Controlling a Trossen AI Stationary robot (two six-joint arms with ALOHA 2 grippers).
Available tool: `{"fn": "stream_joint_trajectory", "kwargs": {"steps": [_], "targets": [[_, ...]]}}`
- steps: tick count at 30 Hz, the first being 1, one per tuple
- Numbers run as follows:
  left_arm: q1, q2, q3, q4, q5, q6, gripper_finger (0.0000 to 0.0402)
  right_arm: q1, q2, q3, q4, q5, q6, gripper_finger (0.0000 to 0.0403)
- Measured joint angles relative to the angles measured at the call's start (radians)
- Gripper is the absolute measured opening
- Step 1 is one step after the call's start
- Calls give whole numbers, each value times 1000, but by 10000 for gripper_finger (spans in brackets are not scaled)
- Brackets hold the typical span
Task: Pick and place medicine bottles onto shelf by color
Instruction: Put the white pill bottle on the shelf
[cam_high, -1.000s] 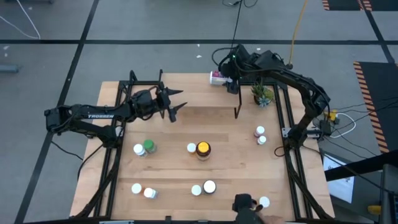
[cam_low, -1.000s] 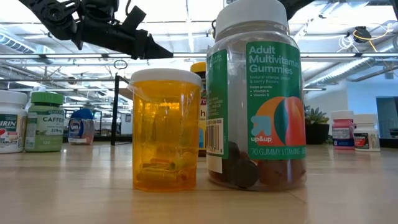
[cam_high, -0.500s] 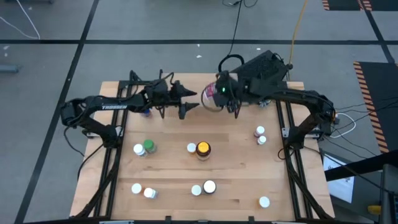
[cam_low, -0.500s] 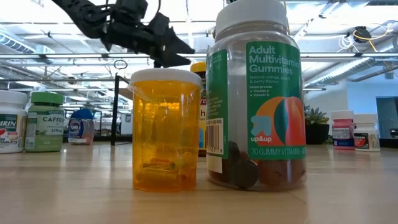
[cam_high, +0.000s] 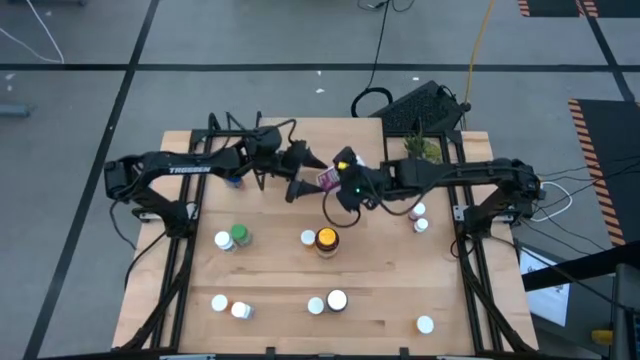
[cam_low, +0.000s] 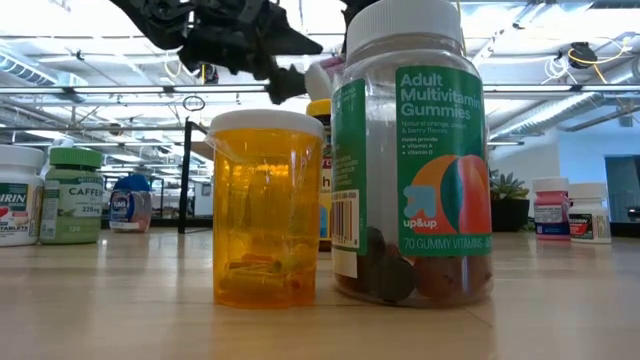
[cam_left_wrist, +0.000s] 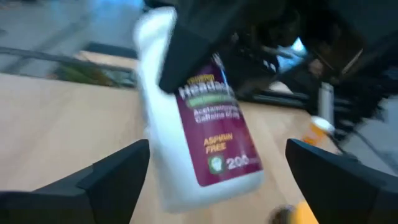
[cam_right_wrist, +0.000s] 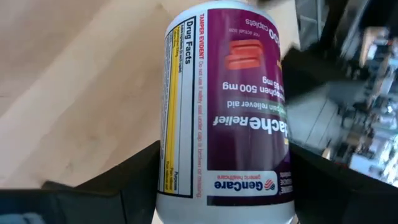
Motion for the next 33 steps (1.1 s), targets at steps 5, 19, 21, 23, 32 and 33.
{"fn": "stream_joint_trajectory", "kwargs": {"steps": [5, 19, 21, 23, 32, 33], "targets": [[-32, 49, 61, -82, -3, 5, 371, 40, 2, -2, 24, 12, -47, 278], [-51, 52, 80, -106, 36, -39, 316, 122, 1, -2, 64, 154, -208, 279], [-58, 52, 79, -105, 21, -33, 305, 125, 1, -3, 64, 156, -209, 279], [-61, 52, 79, -93, 12, -33, 298, 125, 1, -3, 62, 158, -213, 281], [-65, 53, 76, -68, -31, 16, 296, 124, -1, -3, 50, 160, -139, 327], [-66, 53, 76, -65, -44, 26, 296, 123, -1, -3, 50, 167, -120, 331]]}}
